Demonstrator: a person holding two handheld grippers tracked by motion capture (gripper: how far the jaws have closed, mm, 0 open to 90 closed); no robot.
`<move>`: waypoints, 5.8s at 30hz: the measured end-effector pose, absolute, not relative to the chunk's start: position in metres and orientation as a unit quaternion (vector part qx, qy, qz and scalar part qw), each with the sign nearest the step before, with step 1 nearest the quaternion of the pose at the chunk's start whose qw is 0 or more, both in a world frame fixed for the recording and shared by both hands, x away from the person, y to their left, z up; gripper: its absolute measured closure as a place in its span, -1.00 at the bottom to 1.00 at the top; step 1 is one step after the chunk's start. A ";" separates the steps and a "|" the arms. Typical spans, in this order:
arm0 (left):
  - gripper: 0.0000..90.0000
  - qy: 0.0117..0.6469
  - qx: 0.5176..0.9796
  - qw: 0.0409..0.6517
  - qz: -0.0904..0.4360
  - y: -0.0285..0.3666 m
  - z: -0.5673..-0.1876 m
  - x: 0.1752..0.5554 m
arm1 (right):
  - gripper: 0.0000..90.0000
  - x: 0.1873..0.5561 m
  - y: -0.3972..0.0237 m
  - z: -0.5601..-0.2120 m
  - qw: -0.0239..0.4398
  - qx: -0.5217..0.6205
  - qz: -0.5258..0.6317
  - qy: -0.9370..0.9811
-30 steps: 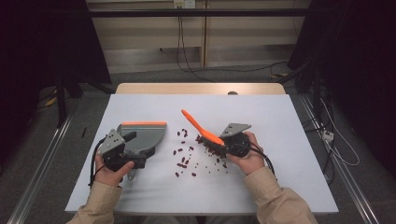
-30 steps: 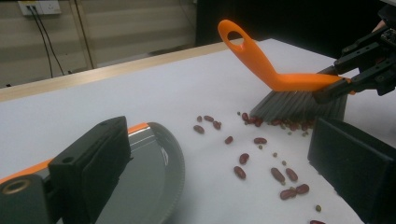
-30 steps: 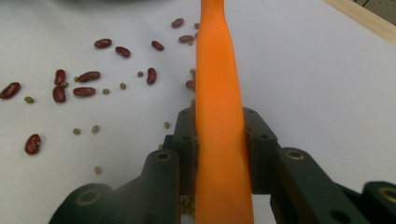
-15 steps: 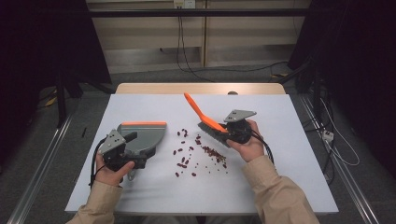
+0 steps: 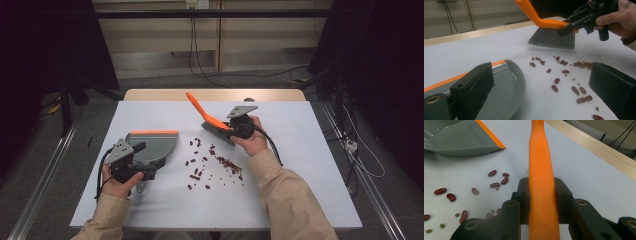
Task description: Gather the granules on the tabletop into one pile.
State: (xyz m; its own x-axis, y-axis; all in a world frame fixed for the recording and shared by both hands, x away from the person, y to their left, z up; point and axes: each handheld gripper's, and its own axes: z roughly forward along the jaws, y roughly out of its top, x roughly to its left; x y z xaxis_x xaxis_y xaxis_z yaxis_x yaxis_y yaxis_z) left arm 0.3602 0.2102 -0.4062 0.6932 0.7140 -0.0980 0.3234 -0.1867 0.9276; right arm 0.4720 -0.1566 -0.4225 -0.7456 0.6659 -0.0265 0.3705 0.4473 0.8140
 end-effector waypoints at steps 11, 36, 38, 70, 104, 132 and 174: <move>-0.88 0.357 0.744 0.533 0.186 0.213 -0.408 0.362 | 0.58 0.492 -0.132 -0.428 0.171 0.266 0.421 0.850; -0.88 0.356 0.742 0.537 0.186 0.216 -0.406 0.360 | 0.57 0.448 -0.123 -0.427 0.129 0.187 0.406 0.885; -0.88 0.355 0.743 0.536 0.187 0.216 -0.406 0.360 | 0.57 0.444 -0.124 -0.427 0.127 0.183 0.407 0.886; -0.88 0.355 0.748 0.530 0.184 0.215 -0.409 0.363 | 0.58 0.453 -0.126 -0.425 0.131 0.192 0.426 0.875; -0.88 0.351 0.756 0.522 0.183 0.220 -0.413 0.357 | 0.58 0.418 -0.117 -0.421 0.112 0.157 0.435 0.880; -0.88 0.352 0.756 0.520 0.186 0.220 -0.412 0.355 | 0.58 0.367 -0.109 -0.402 0.092 0.323 0.523 0.783; -0.88 0.351 0.761 0.513 0.186 0.239 -0.416 0.347 | 0.57 0.350 -0.070 -0.438 0.046 0.420 0.483 0.767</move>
State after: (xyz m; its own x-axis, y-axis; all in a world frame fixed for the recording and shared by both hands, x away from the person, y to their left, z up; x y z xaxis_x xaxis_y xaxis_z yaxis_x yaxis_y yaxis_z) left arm 0.3473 0.2386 -0.4163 0.6846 0.7249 -0.0764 0.3420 -0.2268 0.9119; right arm 0.3498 -0.0703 -0.4375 -0.6436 0.6880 0.3353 0.5996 0.1810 0.7796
